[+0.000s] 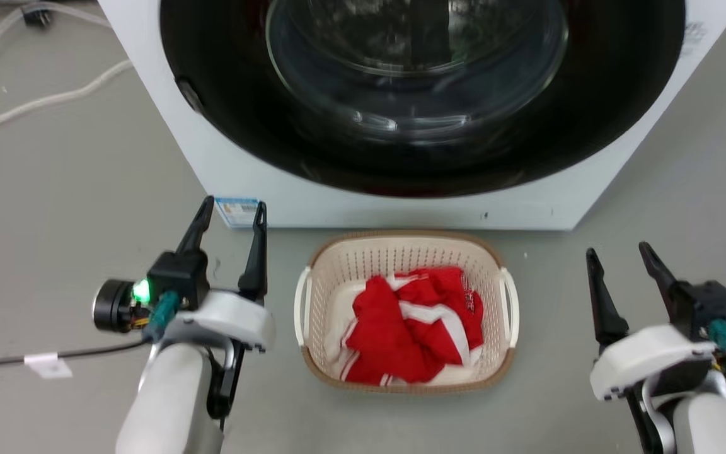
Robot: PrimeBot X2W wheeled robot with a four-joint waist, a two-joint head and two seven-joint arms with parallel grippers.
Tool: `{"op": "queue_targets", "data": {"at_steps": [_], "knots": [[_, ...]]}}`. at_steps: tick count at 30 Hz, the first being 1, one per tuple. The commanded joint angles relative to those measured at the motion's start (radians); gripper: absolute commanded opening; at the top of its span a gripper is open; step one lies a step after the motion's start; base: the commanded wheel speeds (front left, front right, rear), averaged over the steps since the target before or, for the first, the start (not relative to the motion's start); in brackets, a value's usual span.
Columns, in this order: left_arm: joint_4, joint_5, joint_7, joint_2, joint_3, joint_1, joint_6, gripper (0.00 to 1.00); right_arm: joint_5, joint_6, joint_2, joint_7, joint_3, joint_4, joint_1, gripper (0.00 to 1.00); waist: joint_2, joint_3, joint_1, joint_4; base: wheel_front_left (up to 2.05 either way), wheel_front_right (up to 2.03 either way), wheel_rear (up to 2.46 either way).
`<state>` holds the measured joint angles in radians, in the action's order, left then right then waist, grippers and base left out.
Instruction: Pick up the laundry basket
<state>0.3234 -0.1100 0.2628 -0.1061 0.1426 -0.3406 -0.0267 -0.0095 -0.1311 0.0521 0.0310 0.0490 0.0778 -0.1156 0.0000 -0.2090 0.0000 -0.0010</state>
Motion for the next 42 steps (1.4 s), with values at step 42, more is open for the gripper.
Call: {"op": "queue_targets", "data": {"at_steps": [42], "knots": [[0.68, -0.516, -0.498, -0.161, 0.373, -0.697, -0.102, 1.0, 0.144, 0.001, -0.004, -0.289, -0.216, 0.958, -0.824, 1.0, 0.0, -0.619, 0.0, -0.053, 0.0, 0.0, 0.0]]}}
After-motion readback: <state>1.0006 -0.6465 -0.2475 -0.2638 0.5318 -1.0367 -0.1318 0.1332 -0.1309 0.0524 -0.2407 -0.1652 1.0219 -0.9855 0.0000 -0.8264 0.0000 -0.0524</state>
